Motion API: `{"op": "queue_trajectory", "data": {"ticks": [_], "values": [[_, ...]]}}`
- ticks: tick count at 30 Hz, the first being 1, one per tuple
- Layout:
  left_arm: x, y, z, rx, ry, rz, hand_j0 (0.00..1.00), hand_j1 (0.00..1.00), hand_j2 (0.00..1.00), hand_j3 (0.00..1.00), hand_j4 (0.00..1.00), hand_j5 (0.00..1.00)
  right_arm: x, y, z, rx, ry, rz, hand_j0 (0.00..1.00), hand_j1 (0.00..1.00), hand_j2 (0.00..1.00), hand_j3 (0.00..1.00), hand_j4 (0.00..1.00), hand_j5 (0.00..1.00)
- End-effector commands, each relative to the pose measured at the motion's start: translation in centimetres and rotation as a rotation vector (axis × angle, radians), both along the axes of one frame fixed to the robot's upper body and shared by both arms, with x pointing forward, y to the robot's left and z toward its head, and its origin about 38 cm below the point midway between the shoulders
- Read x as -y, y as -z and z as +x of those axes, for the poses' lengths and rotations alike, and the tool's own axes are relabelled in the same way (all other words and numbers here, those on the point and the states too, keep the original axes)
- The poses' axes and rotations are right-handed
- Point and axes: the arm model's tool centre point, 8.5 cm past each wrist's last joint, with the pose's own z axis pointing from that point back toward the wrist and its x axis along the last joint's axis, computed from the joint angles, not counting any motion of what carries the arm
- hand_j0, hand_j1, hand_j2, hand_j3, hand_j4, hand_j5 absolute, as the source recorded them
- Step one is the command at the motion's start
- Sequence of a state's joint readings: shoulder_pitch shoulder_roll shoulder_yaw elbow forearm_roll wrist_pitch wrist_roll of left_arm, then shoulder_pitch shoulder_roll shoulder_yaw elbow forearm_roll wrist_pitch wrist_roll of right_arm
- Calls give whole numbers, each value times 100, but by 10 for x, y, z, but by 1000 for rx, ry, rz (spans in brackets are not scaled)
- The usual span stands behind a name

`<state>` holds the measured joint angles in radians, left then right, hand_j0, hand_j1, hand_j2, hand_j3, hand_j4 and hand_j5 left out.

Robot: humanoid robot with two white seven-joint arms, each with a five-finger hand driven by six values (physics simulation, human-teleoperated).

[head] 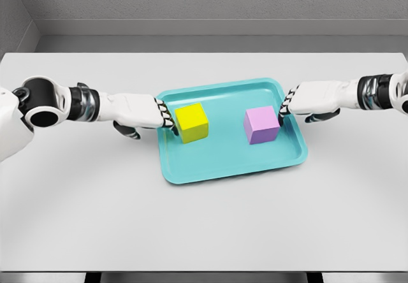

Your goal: Push two cubes

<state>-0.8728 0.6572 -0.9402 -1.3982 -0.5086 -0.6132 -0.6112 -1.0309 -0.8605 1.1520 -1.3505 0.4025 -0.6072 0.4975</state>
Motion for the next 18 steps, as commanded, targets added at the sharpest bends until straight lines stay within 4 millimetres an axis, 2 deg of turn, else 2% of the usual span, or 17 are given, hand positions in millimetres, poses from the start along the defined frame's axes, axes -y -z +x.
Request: {"op": "queue_trajectory", "data": {"ticks": [1, 4, 10, 18], "values": [[-2, 0, 2, -3, -13, -4, 84, 84, 84, 84, 84, 84, -1, 1, -1, -2, -9, -5, 70, 70, 70, 70, 70, 70], [-8, 3, 6, -12, -35, 0, 84, 84, 84, 84, 84, 84, -6, 2, -1, -3, -17, -1, 70, 70, 70, 70, 70, 70], [-3, 8, 9, -20, -38, -3, 84, 84, 84, 84, 84, 84, -9, 3, -2, -5, -26, 0, 70, 70, 70, 70, 70, 70], [3, 10, 11, -21, -35, -8, 84, 84, 84, 84, 84, 84, 0, -4, 0, 9, -9, -12, 70, 70, 70, 70, 70, 70]]}}
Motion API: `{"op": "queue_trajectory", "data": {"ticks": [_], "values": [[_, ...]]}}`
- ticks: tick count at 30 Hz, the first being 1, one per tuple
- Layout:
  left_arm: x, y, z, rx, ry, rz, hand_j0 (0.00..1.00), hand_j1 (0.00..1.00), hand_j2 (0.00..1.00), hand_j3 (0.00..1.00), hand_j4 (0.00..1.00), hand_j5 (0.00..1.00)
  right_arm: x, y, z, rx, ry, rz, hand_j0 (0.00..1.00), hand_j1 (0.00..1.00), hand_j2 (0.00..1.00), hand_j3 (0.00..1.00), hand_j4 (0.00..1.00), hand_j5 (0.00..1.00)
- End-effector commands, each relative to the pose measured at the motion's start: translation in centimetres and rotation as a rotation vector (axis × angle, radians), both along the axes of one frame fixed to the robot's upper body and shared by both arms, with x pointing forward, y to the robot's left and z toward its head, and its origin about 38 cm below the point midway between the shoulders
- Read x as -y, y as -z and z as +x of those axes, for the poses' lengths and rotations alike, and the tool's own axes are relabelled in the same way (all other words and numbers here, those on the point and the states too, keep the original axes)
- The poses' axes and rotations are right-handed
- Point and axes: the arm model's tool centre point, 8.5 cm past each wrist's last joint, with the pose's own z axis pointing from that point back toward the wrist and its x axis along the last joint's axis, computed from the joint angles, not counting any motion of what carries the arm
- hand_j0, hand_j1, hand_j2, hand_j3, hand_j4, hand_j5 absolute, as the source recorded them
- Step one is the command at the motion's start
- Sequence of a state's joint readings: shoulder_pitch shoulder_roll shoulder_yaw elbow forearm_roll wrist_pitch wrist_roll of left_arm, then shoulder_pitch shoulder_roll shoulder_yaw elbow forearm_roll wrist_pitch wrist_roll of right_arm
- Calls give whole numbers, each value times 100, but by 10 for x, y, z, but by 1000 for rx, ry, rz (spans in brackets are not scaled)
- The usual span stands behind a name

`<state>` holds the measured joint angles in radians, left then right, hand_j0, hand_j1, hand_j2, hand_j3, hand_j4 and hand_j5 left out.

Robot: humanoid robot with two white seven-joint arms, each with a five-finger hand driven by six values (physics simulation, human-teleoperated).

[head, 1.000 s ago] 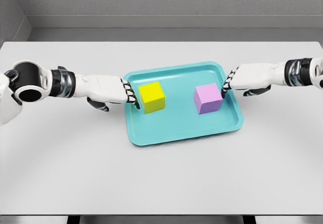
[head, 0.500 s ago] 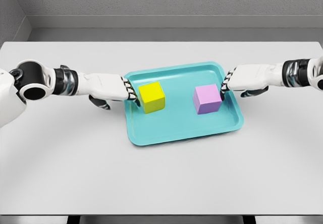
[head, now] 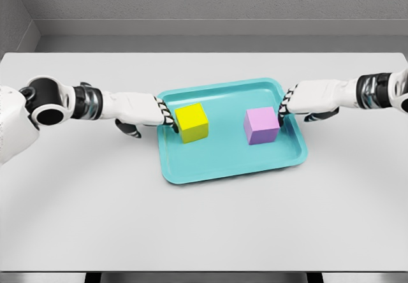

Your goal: Push two cubes

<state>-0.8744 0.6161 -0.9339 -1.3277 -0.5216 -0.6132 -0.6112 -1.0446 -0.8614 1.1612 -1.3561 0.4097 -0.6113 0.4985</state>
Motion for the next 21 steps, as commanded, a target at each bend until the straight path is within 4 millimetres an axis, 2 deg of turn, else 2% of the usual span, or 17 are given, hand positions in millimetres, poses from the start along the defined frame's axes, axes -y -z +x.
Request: {"op": "queue_trajectory", "data": {"ticks": [1, 21], "values": [[2, 0, 1, -3, -2, -6, 84, 84, 84, 84, 84, 84, 2, 0, 0, 0, 4, 0, 70, 70, 70, 70, 70, 70], [4, 2, 12, -11, -33, -17, 84, 84, 84, 84, 84, 84, 10, 4, -3, -12, 15, -20, 67, 67, 67, 67, 67, 67]]}}
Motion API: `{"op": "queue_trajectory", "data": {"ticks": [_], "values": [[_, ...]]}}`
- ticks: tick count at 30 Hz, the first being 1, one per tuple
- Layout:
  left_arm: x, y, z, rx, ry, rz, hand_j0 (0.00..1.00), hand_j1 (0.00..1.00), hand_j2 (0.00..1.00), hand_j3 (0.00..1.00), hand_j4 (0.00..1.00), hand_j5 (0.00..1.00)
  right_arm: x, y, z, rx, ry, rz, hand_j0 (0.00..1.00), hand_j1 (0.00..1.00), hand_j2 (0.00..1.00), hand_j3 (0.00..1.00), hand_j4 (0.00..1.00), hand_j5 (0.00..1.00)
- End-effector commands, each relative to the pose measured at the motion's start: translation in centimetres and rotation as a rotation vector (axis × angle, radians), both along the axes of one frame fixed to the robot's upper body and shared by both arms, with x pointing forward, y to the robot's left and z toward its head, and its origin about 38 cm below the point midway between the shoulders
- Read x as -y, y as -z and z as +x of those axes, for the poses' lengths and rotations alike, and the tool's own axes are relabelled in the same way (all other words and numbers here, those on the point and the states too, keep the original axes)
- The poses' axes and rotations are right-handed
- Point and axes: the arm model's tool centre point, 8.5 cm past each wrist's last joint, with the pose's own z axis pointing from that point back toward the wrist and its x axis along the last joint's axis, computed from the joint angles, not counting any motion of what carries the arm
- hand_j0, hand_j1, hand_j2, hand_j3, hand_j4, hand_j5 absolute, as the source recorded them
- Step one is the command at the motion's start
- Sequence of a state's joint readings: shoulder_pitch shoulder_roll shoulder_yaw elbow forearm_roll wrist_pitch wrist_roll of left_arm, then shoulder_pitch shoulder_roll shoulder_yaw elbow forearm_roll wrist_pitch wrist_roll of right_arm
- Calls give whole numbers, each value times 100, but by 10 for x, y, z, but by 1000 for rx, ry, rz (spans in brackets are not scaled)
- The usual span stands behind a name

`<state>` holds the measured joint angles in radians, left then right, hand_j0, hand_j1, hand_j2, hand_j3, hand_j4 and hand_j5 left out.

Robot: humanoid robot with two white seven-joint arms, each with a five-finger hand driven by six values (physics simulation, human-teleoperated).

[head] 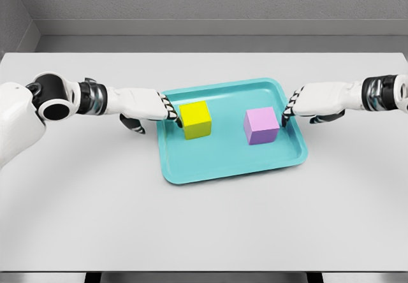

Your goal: Push two cubes

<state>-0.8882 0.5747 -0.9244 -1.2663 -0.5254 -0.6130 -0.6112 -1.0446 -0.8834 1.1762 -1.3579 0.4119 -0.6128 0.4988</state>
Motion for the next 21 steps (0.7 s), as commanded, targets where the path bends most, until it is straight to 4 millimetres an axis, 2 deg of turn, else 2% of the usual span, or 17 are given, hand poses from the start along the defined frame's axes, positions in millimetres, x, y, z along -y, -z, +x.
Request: {"op": "queue_trajectory", "data": {"ticks": [1, 7, 21], "values": [[-2, 1, 1, -5, -11, -2, 84, 84, 84, 84, 84, 84, 0, 2, -1, -7, 1, -1, 67, 67, 67, 67, 67, 67], [-8, 2, 6, -9, -34, -2, 84, 84, 84, 84, 84, 84, -3, 5, -1, -7, -7, -9, 67, 67, 67, 67, 67, 67], [5, 0, 11, -5, -26, -16, 84, 84, 84, 84, 84, 84, -8, 6, -2, -8, -23, -9, 67, 67, 67, 67, 67, 67]]}}
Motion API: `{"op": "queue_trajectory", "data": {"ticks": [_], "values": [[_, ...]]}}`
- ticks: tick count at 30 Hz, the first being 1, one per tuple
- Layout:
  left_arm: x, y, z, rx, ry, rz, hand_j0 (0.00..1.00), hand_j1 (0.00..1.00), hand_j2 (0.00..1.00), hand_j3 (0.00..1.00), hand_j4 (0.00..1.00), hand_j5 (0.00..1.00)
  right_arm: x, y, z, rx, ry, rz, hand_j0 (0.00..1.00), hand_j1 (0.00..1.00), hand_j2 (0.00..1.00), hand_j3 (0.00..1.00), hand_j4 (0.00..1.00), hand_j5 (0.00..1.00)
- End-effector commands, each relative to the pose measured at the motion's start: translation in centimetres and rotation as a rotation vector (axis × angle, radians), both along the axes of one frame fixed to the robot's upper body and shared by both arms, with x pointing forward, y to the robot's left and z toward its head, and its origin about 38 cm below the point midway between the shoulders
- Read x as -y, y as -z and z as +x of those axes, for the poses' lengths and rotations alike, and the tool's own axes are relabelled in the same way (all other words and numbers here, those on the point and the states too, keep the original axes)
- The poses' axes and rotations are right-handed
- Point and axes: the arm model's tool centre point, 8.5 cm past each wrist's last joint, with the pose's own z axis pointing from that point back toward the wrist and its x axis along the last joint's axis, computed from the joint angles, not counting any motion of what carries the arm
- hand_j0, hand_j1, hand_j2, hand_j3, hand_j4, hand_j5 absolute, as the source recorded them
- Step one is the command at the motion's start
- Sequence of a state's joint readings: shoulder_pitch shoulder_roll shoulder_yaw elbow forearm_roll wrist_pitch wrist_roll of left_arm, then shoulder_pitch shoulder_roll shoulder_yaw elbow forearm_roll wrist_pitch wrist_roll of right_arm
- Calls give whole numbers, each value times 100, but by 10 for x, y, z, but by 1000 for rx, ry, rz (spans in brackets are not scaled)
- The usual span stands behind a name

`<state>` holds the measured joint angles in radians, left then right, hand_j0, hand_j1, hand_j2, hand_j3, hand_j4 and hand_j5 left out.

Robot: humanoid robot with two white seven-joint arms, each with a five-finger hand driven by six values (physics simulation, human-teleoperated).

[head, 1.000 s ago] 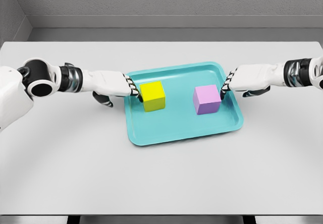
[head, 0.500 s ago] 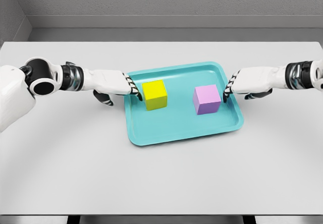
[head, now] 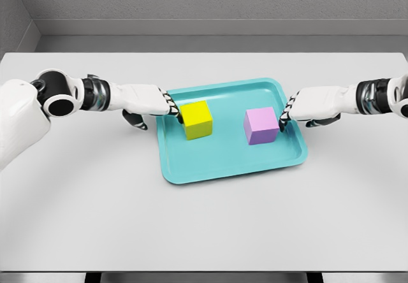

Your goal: Push two cubes

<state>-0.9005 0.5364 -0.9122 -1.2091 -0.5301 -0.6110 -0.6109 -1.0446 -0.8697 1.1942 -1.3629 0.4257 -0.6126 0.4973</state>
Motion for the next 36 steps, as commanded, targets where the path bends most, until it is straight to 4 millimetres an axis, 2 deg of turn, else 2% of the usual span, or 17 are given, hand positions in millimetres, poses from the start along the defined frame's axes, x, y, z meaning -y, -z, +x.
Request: {"op": "queue_trajectory", "data": {"ticks": [1, 14, 23, 27, 33, 36], "values": [[3, 0, 0, 0, 5, -6, 84, 84, 84, 84, 84, 84, -3, 0, 0, 1, -4, 5, 67, 67, 67, 67, 67, 67], [12, 0, 1, 11, 18, 3, 84, 84, 84, 84, 84, 84, -12, 1, -2, -3, -27, 13, 65, 65, 65, 65, 65, 65], [-5, 5, 6, -3, -25, 20, 84, 84, 84, 84, 84, 84, -19, 0, -2, -1, -43, 20, 65, 65, 65, 65, 65, 65], [-5, 4, 12, -7, -41, 18, 84, 84, 84, 84, 84, 84, -21, 0, -2, 0, -45, 21, 65, 65, 65, 65, 65, 65], [4, 6, 14, -14, -37, 9, 84, 84, 84, 84, 84, 84, -23, 1, -2, -3, -50, 22, 64, 64, 64, 64, 64, 64], [8, 5, 14, -12, -29, 4, 84, 84, 84, 84, 84, 84, -21, 1, -1, -3, -46, 19, 59, 59, 59, 59, 59, 59]]}}
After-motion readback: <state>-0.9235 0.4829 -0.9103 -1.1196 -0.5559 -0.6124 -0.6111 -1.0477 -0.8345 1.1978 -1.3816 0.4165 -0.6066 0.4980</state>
